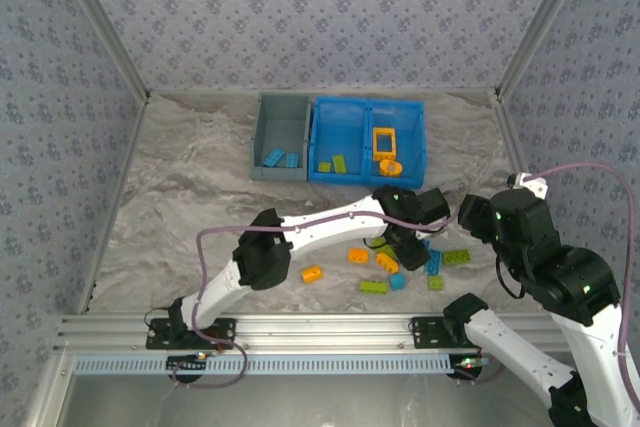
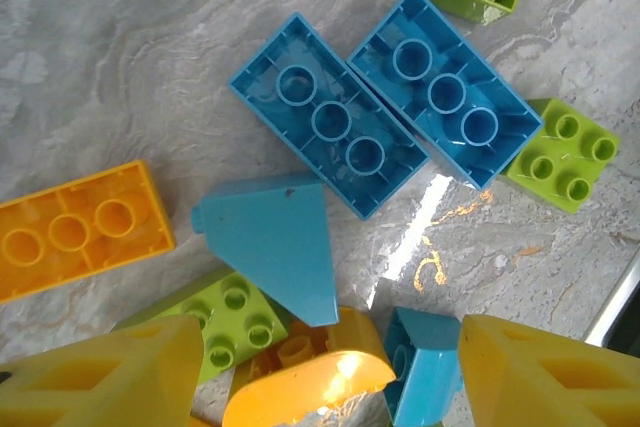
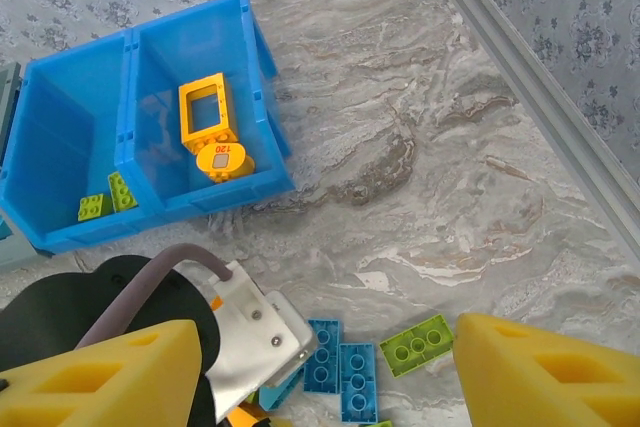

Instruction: Sort the legos into containers by color

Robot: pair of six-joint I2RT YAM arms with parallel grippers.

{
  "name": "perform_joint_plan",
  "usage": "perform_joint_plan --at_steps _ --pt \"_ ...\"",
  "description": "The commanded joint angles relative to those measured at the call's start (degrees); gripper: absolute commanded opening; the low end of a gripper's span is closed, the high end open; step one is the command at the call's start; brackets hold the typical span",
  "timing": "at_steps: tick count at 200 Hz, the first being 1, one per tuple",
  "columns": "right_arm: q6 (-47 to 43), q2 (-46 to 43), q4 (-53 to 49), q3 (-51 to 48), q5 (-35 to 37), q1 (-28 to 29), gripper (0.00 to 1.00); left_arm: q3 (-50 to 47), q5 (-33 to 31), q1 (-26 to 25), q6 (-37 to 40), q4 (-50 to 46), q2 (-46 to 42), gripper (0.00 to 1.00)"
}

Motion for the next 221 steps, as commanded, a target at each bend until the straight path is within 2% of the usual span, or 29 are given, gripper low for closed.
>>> perform_joint_plan --at_steps 1,108,145,202,221 --pt "-0.1 -0.1 0.3 0.7 -1.0 0.1 0.71 1.7 2.6 0.7 3.2 0.0 2.8 0.68" --pt "-0.4 -0.1 0.1 0.1 -2.0 0.1 0.72 5.6 2.4 1.5 2.8 0.4 8.6 0.68" --pt "-0.4 -0.1 0.5 -0.3 -2.0 0.0 0.72 5.6 3.0 1.4 2.7 0.4 9.0 0.54" --pt "0.1 -0.2 0.9 -1.4 -2.3 0.1 0.73 4.0 2.1 0.8 2.8 -0.3 9.1 0.55" --pt "0.2 -0.2 1.3 -1.7 -2.6 0.0 0.73 3.6 0.8 0.6 2.4 0.2 9.0 0.49"
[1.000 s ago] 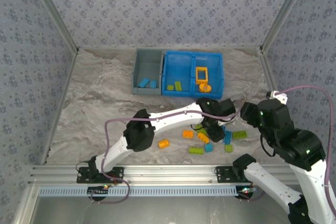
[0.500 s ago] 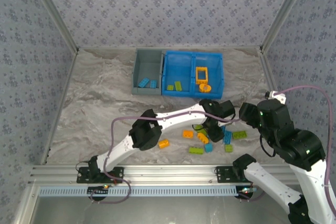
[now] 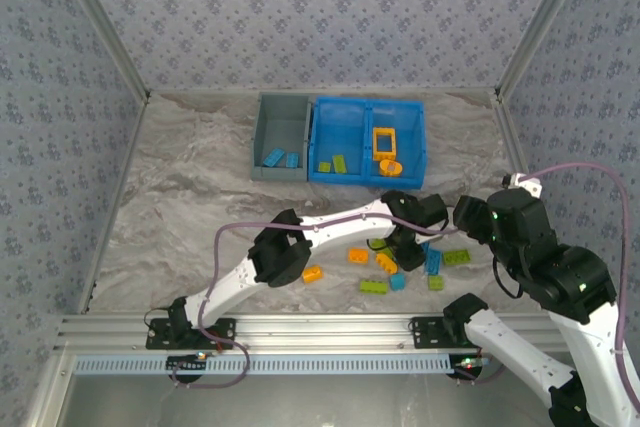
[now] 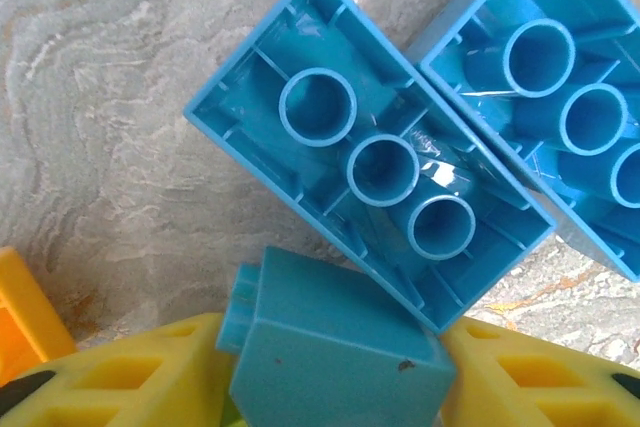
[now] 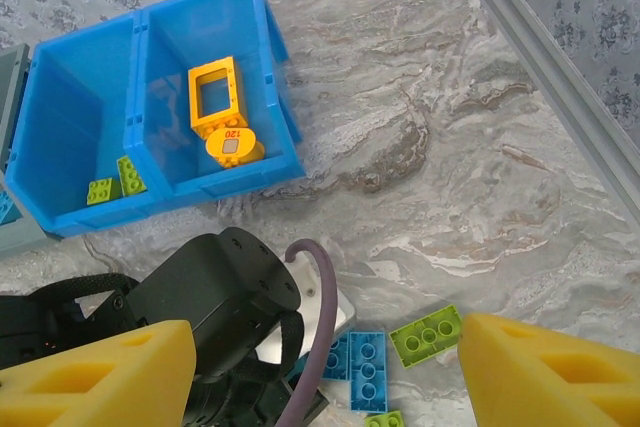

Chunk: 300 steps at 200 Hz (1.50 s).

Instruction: Sort the legos into containers by color

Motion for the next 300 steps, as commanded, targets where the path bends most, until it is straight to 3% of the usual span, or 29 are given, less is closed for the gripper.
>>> perform_joint_plan --at_steps 1,34,81,163,183,217,266,300 --pt "0.2 -0.2 0.8 -0.6 -0.6 0.0 0.73 -0.3 -1.1 -0.8 0.0 -0.7 0.4 0.48" --pt "0.3 -0.2 0.9 -0.5 -1.0 0.0 0.73 -1.8 -2.5 -0.9 -0.2 1.2 -2.0 0.37" --pt "-0.8 -0.2 1.3 0.8 -2.1 0.0 0.73 -4.5 -6.7 -0.7 -1.0 1.8 -8.7 0.35" --pt "-7.7 2.8 10.2 5.4 -14.5 0.0 0.72 -25.9 -8.6 6.9 -8.6 9.5 -35.0 0.35" --pt "-9.2 5.2 14.9 2.9 -21.1 0.0 0.72 -32.0 -9.7 11.6 -9.9 10.7 -41.3 0.35" --pt "-9.6 11.2 28.9 -5.8 -32.4 3.4 0.71 -40.0 -8.1 24.6 -11.9 13.2 -47.4 0.35" --pt "-13.4 24.6 48.0 -8.7 -20.0 21.8 0.72 -39.4 -2.3 40.9 -14.0 20.5 -41.8 0.34" --pt "-13.3 31.7 51.7 -6.1 -15.5 25.6 0.72 -30.0 -2.9 46.1 -15.8 19.4 -31.1 0.34"
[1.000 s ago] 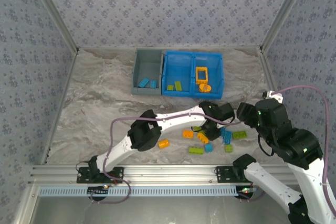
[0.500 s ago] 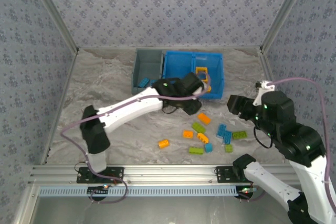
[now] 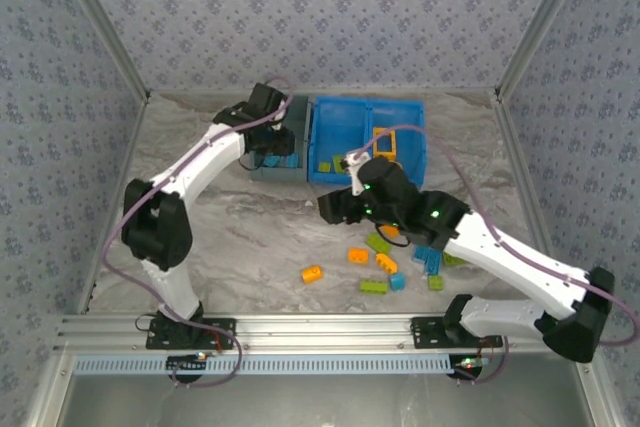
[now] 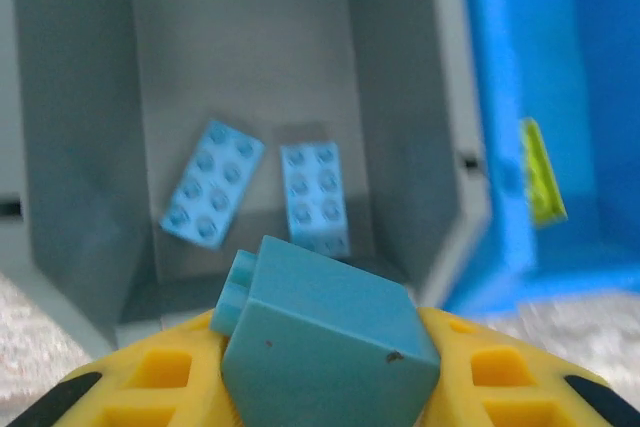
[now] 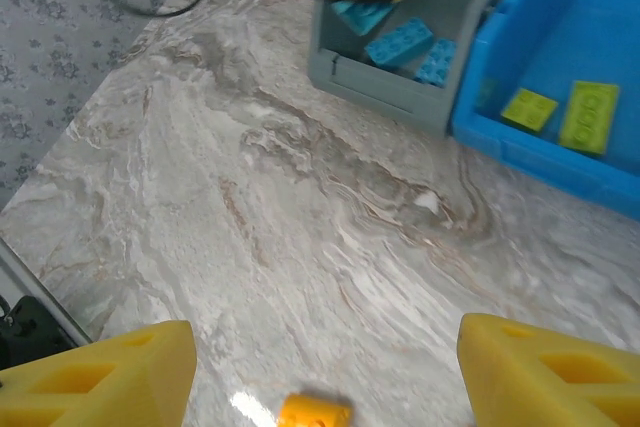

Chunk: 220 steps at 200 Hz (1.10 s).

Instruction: Sort the legos into containers by color

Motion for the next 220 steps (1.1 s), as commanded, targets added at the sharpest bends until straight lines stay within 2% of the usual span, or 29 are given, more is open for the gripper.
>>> perform_joint_plan --at_steps 1,54,95,112,131,142,185,220 --pt "-1.4 2.7 6.5 2.6 5.5 1.5 0.72 6.8 2.2 2.2 -2.2 1.8 6.5 0.34" --pt "-0.6 4.1 8.0 2.2 6.4 1.7 0.73 23.2 6.0 3.9 -5.4 -2.5 21.2 0.38" --pt "-0.6 5.6 8.7 2.1 6.8 2.0 0.73 24.6 10.4 5.2 -9.6 -0.9 25.1 0.42" --pt "-1.3 6.6 9.6 2.1 8.0 2.9 0.73 24.3 11.1 5.3 -10.2 -1.0 25.3 0.50" --pt "-2.2 7.9 9.9 2.7 9.5 4.1 0.74 23.4 11.3 5.4 -10.6 -1.2 24.4 0.62" --pt "-2.7 8.5 9.6 3.2 10.5 4.6 0.74 22.4 11.2 5.4 -10.6 -1.0 23.3 0.65" --pt "-2.9 9.3 6.5 0.4 13.3 7.6 0.74 17.8 10.9 5.5 -11.5 0.1 15.6 0.69" --pt "-3.6 12.7 0.1 -3.3 13.1 14.0 0.80 6.7 9.7 5.2 -13.7 3.6 3.5 0.73"
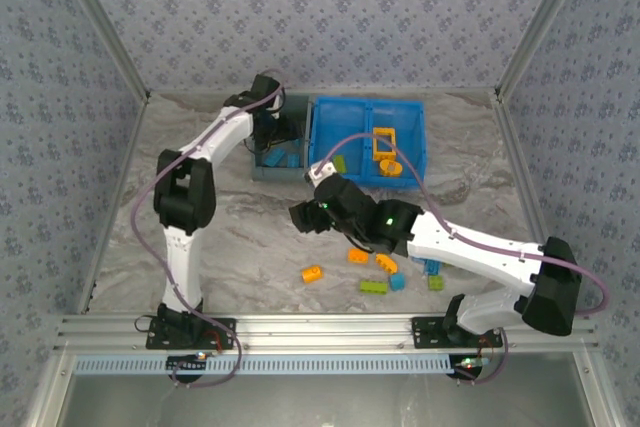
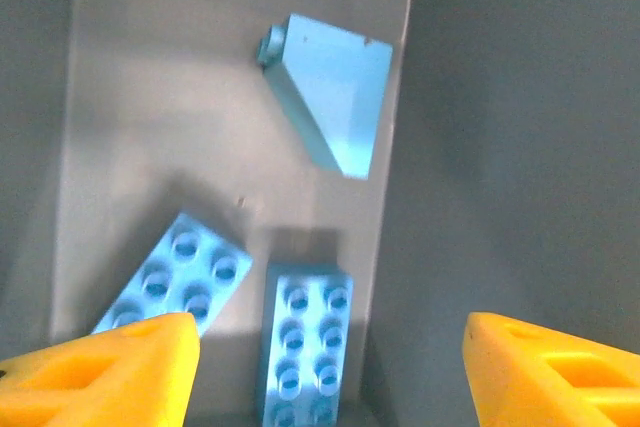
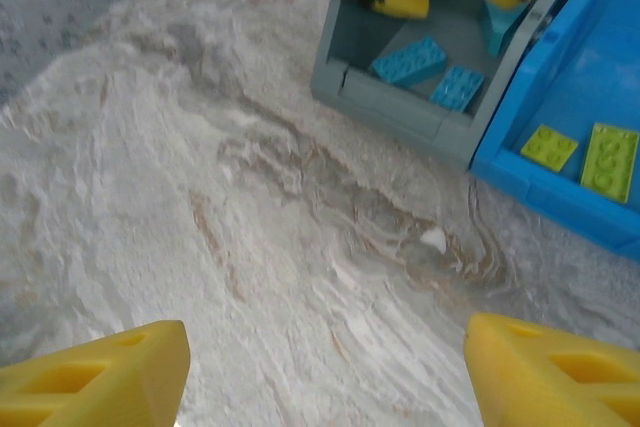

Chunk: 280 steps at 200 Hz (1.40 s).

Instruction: Sort the legos into containers by color

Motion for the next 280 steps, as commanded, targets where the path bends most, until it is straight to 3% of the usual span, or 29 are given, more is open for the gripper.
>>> perform_joint_plan --at_steps 1,28,90,150,182,219,280 --pt "-1.7 3.2 -6.9 -2.8 0.9 4.5 0.80 -5.0 -0.1 -0.2 -2.0 3.4 -11.7 0.73" --pt "-7.4 6.7 -11.0 -4.9 -2.4 8.4 0.87 -15.2 -0.9 -2.8 -1.5 4.1 -24.8 0.74" --pt "-16.6 16.3 -18.1 -2.8 -6.3 8.6 0.94 -39.9 2.3 -12.2 -6.6 4.9 -57.1 0.81" --pt "-19.7 22.9 -15.9 0.6 -9.3 5.8 0.92 -48.8 6.6 -13.4 -12.4 -8.4 -77.8 0.83" --pt "-19.9 28.0 -16.8 4.4 -8.9 3.1 0.86 -48.9 6.4 -13.4 -13.4 -12.1 -82.8 0.83" --pt "-19.6 30.6 -17.4 7.5 -11.3 0.7 0.76 -45.3 5.6 -13.3 -11.9 -14.1 -82.7 0.84" --pt "-16.8 32.0 -15.5 7.9 -14.2 -0.3 0.45 -43.9 6.3 -13.3 -11.3 -14.2 -81.6 0.84"
